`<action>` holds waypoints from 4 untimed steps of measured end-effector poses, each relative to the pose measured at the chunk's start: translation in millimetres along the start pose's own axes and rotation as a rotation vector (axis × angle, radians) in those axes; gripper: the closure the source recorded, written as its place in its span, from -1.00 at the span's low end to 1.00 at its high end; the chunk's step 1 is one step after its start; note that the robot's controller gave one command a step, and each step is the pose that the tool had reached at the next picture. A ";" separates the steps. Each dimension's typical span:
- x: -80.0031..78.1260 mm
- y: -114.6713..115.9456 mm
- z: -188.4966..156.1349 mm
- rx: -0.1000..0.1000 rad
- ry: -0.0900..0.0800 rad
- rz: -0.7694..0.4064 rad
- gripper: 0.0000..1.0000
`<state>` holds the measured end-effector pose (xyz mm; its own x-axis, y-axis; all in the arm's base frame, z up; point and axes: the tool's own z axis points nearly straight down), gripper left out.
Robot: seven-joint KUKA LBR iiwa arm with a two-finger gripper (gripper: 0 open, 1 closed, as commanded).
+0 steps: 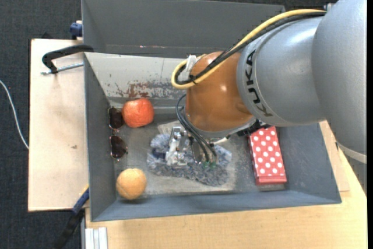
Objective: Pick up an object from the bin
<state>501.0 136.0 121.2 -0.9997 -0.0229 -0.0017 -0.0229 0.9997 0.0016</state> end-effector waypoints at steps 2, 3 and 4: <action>-4.2 2.9 -66.0 0.001 0.002 -0.021 1.00; -5.2 3.4 -77.7 0.000 -0.002 -0.028 1.00; 1.9 8.4 -90.9 0.000 -0.004 -0.158 1.00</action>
Offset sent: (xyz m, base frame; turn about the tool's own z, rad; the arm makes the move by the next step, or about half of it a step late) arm 0.0063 0.0034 0.0885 -0.0327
